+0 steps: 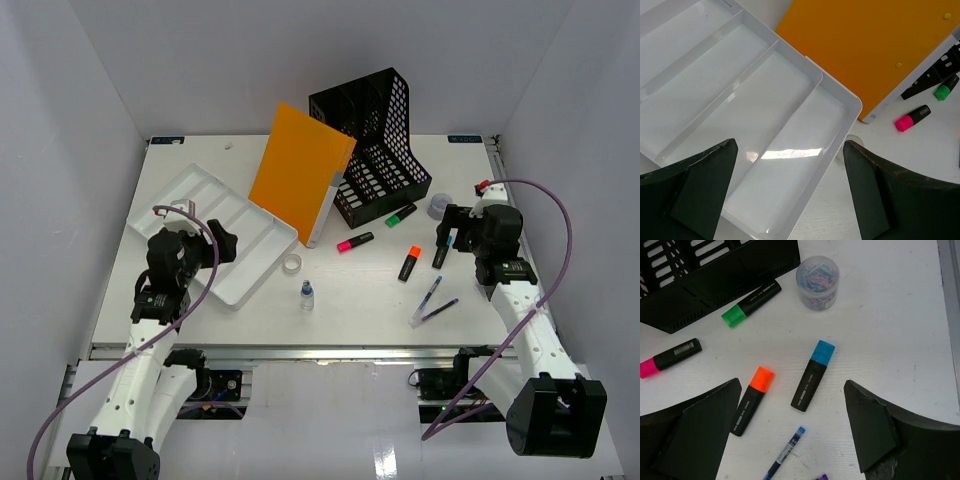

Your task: Organize the desk

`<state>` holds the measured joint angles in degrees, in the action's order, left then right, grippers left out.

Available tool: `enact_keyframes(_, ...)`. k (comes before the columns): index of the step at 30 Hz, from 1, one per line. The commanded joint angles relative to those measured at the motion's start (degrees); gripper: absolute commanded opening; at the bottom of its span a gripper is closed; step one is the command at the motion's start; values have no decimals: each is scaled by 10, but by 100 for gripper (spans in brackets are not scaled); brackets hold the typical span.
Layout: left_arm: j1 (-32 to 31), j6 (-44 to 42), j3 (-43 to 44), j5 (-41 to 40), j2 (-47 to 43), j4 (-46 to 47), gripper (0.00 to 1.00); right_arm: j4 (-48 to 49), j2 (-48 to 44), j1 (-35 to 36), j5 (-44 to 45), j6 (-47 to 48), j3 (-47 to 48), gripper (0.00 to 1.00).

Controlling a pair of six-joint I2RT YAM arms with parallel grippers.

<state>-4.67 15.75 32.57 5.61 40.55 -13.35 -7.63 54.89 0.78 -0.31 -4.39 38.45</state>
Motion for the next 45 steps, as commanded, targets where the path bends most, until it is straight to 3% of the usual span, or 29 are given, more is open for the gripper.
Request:
enact_keyframes(1, -1, 56, 27, -1, 0, -14, 98, -5, -5, -1, -48, 3, 20, 90)
enact_keyframes(6, -1, 161, 27, 14, -28, -77, 98, -27, -15, -1, -261, 148, -5, 90)
enact_keyframes(14, -1, 278, 82, -82, -42, -260, 98, -96, -33, -2, -528, 328, -50, 90)
enact_keyframes(18, -1, 327, 109, -145, -3, -352, 98, -145, -37, -1, -540, 367, -24, 90)
enact_keyframes(20, -1, 373, 123, -222, 23, -424, 98, -138, -43, -1, -518, 344, -23, 90)
enact_keyframes(24, 0, 475, 151, -300, 85, -515, 97, -132, -48, -1, -510, 337, -22, 90)
enact_keyframes(29, 15, 519, 163, -355, 134, -541, 98, -136, -57, -1, -504, 339, -17, 90)
enact_keyframes(36, 156, 388, 151, -293, 229, -425, 98, -136, -54, -1, -488, 332, -15, 90)
enact_keyframes(45, 223, 284, 188, -243, 343, -345, 98, -137, -52, -1, -489, 331, -15, 90)
